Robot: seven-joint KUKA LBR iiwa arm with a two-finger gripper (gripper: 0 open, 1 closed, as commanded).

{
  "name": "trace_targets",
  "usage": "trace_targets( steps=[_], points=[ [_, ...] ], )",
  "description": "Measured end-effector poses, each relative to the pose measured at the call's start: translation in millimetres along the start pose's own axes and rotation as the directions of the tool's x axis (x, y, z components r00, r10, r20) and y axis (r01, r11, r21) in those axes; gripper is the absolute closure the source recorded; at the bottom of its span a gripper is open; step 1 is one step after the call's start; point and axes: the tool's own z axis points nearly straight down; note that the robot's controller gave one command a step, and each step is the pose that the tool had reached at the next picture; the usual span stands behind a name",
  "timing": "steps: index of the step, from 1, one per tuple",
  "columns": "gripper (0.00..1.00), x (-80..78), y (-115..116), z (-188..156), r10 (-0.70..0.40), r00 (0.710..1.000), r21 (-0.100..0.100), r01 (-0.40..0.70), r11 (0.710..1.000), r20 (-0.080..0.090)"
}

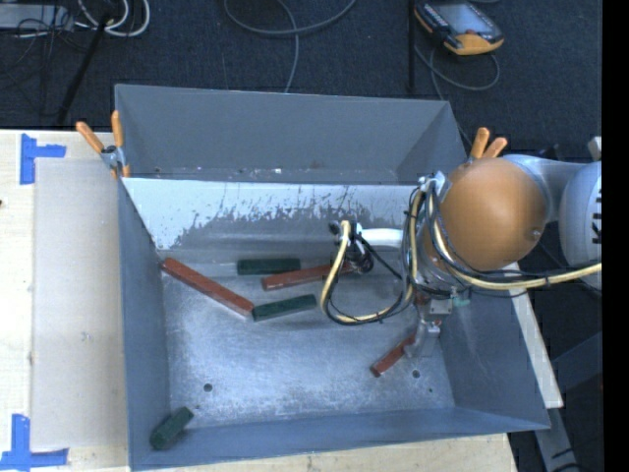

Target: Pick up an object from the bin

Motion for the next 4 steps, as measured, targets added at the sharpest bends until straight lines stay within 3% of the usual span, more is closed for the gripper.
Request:
trace_targets(
  steps=[1, 2, 3, 4],
  points=[
    [0.0, 29.9, 63.9, 21.4, 0.156, 0.988, 0.007, -0.156, 0.988, -0.002],
    [1.0, 29.9, 64.3, 20.1, 0.147, 0.989, -0.001, -0.147, 0.989, -0.001],
    [0.0, 29.5, 62.6, 21.4, 0.143, 0.99, 0.003, -0.143, 0.99, 0.0],
    [0.0, -69.5, 43.4, -48.6, 0.415, 0.91, -0.002, -0.415, 0.91, 0.0]
  ],
)
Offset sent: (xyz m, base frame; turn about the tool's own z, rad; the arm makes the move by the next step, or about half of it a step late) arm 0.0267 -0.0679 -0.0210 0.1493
